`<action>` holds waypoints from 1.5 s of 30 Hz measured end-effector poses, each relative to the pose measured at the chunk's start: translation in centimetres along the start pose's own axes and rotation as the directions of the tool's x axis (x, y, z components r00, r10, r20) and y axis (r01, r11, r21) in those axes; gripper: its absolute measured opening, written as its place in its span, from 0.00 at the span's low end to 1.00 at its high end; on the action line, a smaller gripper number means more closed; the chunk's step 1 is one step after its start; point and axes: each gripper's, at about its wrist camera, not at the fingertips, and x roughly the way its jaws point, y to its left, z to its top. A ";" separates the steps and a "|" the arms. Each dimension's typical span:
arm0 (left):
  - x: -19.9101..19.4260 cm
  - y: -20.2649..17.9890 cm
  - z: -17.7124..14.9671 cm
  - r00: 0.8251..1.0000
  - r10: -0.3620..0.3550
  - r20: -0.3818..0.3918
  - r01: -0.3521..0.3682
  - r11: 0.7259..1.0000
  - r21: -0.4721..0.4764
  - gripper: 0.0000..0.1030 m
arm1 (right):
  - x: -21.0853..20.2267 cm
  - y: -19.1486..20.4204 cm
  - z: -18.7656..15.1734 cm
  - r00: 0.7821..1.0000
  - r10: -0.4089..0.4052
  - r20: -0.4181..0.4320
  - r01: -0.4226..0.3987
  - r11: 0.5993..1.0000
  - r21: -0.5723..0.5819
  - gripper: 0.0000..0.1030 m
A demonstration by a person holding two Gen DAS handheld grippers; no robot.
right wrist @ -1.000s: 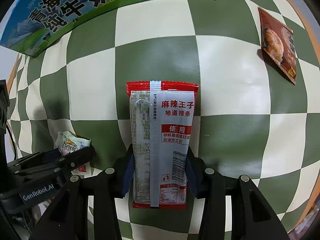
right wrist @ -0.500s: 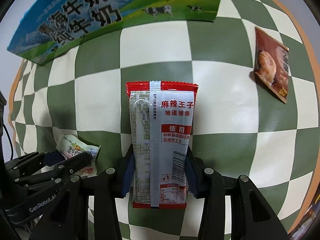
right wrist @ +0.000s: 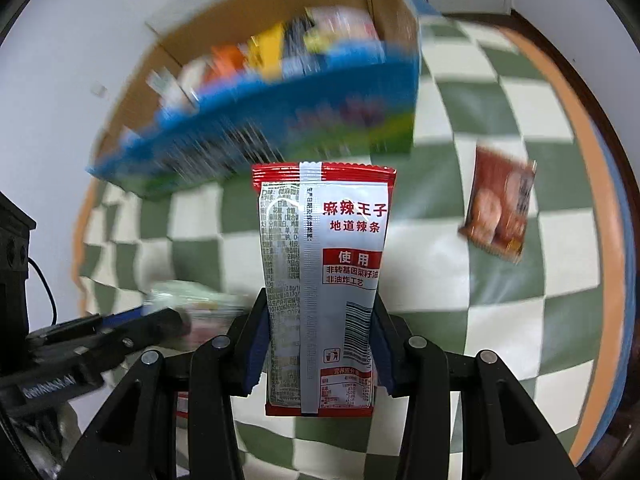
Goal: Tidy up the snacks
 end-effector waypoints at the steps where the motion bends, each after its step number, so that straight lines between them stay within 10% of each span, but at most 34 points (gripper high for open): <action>1: -1.6 -0.6 1.3 0.999 -0.020 0.039 0.020 1.000 0.006 0.28 | -1.2 0.1 0.6 1.000 0.018 0.021 -0.018 1.000 -0.003 0.46; 7: -3.9 -3.7 6.9 0.985 0.075 0.153 -0.092 0.990 0.108 0.29 | -7.6 2.6 7.3 0.985 0.090 0.146 -0.083 0.995 -0.054 0.46; 10: -1.3 -2.8 6.1 0.995 0.078 0.070 -0.085 0.991 0.103 0.59 | -8.7 3.2 9.7 0.984 0.061 0.168 -0.045 0.994 -0.096 0.46; 13: 3.6 -2.1 3.0 0.995 0.069 -0.065 -0.061 0.991 0.119 0.66 | -7.7 2.4 9.0 0.991 0.031 0.131 -0.018 0.995 -0.099 0.46; 19: 16.2 -0.6 -4.4 0.920 0.178 -0.349 -0.139 0.981 0.133 0.66 | -0.9 -2.3 2.5 0.997 -0.062 -0.034 0.062 0.998 -0.018 0.46; 24: 20.4 -2.3 -7.1 0.885 0.338 -0.321 -0.258 0.929 0.267 0.64 | 3.1 -5.3 -2.5 0.988 -0.113 -0.109 0.118 0.992 0.041 0.46; 32: 17.4 -3.1 -6.5 0.923 0.306 -0.233 -0.247 0.936 0.252 0.45 | 4.0 -6.4 -4.2 0.984 -0.146 -0.099 0.152 0.987 0.054 0.46; 40: 4.8 -5.5 -1.7 0.991 0.119 -0.054 -0.109 0.982 0.152 0.45 | -0.3 -3.6 -1.3 0.998 -0.063 -0.024 0.064 0.998 0.016 0.46; 45: -2.9 -7.0 4.4 0.989 0.078 0.124 -0.096 0.985 0.140 0.46 | -5.7 0.2 4.3 0.994 0.056 0.090 -0.052 0.998 -0.046 0.46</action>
